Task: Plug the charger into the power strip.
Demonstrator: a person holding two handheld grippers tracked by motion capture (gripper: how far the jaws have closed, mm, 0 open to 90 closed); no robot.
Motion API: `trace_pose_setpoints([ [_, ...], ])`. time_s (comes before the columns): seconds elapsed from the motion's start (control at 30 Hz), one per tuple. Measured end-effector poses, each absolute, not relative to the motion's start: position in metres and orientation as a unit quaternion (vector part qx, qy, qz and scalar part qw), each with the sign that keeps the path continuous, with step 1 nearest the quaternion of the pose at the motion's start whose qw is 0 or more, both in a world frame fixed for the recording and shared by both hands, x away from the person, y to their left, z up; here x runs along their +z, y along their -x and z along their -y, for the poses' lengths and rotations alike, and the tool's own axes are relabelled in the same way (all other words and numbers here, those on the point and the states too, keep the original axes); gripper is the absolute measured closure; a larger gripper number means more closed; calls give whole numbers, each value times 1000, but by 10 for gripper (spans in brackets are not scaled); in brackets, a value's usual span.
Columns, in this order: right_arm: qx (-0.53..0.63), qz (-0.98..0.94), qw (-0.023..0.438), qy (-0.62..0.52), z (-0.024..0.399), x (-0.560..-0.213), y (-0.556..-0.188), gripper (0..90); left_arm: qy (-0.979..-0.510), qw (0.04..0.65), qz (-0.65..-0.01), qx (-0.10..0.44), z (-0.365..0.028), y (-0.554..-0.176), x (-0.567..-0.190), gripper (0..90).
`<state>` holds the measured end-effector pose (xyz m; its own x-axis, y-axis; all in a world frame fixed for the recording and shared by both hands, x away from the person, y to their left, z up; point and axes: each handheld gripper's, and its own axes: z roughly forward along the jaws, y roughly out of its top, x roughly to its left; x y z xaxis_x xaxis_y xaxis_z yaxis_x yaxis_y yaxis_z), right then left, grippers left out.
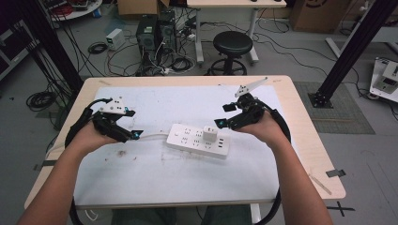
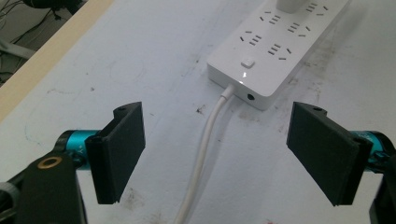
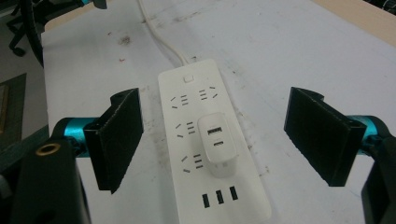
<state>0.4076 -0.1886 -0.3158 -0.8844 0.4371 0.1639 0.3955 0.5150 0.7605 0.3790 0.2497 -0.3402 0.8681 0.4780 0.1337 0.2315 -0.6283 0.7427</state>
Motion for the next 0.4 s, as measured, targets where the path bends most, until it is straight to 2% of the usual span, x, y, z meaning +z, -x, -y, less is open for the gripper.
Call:
trace_pose_setpoints([
  [0.4, 426, -871, 21, -243, 189, -316, -408, 202, -890, 378, -197, 162, -250, -380, -341, 195],
])
